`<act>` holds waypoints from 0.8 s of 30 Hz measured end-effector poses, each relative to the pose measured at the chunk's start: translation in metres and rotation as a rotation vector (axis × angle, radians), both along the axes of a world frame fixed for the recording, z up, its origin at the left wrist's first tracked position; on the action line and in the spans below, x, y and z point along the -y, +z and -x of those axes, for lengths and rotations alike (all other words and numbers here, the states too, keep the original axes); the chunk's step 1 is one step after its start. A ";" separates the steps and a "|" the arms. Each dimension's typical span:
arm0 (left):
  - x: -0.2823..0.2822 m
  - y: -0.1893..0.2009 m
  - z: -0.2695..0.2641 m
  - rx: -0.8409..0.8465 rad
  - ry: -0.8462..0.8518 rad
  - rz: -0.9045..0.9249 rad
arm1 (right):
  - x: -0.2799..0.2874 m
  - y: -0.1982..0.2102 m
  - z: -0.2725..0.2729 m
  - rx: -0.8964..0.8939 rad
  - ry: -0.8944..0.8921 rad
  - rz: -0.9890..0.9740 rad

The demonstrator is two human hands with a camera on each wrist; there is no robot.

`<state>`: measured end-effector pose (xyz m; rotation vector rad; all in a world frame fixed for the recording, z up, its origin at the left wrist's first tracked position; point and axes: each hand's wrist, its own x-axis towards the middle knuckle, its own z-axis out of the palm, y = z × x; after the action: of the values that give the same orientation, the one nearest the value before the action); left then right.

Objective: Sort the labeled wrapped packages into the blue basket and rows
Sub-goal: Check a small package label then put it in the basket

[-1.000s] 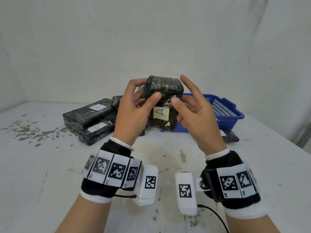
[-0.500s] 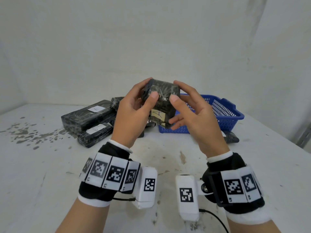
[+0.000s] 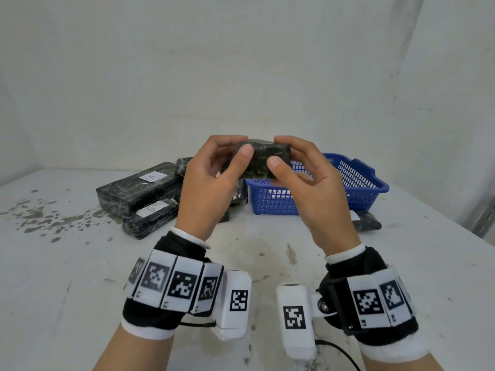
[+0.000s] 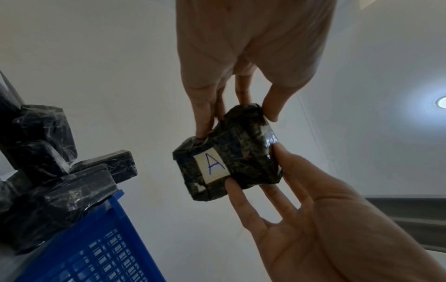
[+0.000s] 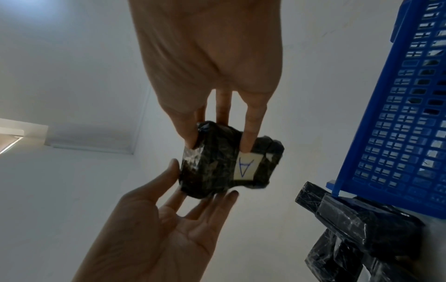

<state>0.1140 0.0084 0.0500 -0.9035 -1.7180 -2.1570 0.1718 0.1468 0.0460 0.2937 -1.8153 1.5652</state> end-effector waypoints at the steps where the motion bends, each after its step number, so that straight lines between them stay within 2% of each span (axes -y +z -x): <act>1: -0.001 0.000 -0.001 0.016 -0.003 0.009 | 0.000 0.000 0.000 -0.020 0.004 0.009; 5: -0.001 0.001 -0.002 0.133 -0.110 -0.004 | 0.002 -0.001 0.000 -0.050 0.022 0.035; 8: 0.000 0.002 -0.002 0.132 -0.146 -0.054 | 0.001 -0.001 0.000 -0.033 0.026 0.068; 17: -0.001 0.001 0.000 0.248 -0.118 -0.052 | 0.000 0.001 -0.002 -0.024 0.066 0.122; 24: -0.001 0.002 -0.003 0.248 -0.097 -0.020 | -0.002 -0.001 0.001 0.096 0.068 0.168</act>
<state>0.1169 0.0098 0.0524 -0.7551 -1.7915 -2.4344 0.1705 0.1484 0.0452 0.2065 -1.7481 1.7951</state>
